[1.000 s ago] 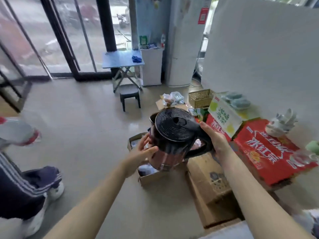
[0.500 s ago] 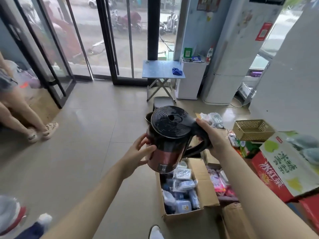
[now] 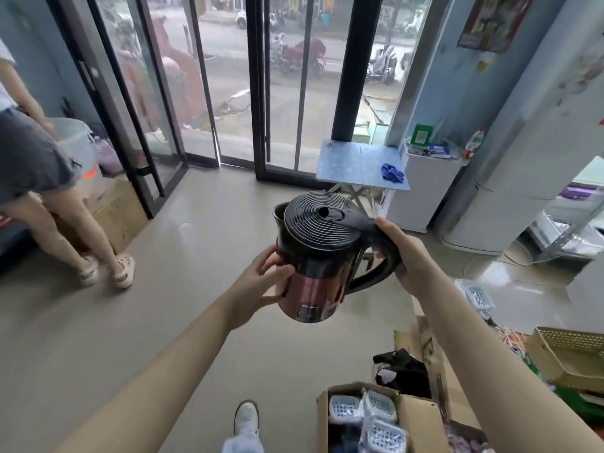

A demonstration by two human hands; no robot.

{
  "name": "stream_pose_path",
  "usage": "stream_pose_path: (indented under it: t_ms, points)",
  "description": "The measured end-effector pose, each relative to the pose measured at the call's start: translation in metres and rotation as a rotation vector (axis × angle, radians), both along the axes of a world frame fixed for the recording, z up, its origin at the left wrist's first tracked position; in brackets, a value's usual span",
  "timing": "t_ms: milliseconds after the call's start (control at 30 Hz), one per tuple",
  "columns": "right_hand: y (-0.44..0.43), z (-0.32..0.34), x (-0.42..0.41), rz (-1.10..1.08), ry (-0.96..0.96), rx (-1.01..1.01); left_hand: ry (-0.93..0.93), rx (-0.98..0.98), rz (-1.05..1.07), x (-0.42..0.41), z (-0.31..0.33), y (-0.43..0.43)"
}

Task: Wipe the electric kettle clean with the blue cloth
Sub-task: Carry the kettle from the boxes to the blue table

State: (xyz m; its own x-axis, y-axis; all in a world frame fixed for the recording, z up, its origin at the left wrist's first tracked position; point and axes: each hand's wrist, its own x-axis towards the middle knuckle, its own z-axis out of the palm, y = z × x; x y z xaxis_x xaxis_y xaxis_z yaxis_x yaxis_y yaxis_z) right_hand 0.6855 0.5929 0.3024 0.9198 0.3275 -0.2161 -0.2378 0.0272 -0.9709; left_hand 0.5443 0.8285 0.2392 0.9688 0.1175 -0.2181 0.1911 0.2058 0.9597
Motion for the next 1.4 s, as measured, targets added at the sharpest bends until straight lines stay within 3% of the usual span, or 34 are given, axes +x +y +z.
stream_pose_path:
  t_ms: [500, 867, 1400]
  points:
    - [0.154, -0.014, 0.303, -0.094, -0.006, 0.024, 0.012, 0.048, -0.181, 0.34, 0.001, 0.181]
    - [0.195, -0.033, 0.597, -0.192, 0.034, 0.1, 0.047, -0.013, -0.209, 0.645, -0.023, 0.212]
    - [0.236, -0.067, 0.941, -0.167, 0.009, -0.145, 0.148, -0.099, -0.251, 0.997, -0.079, 0.26]
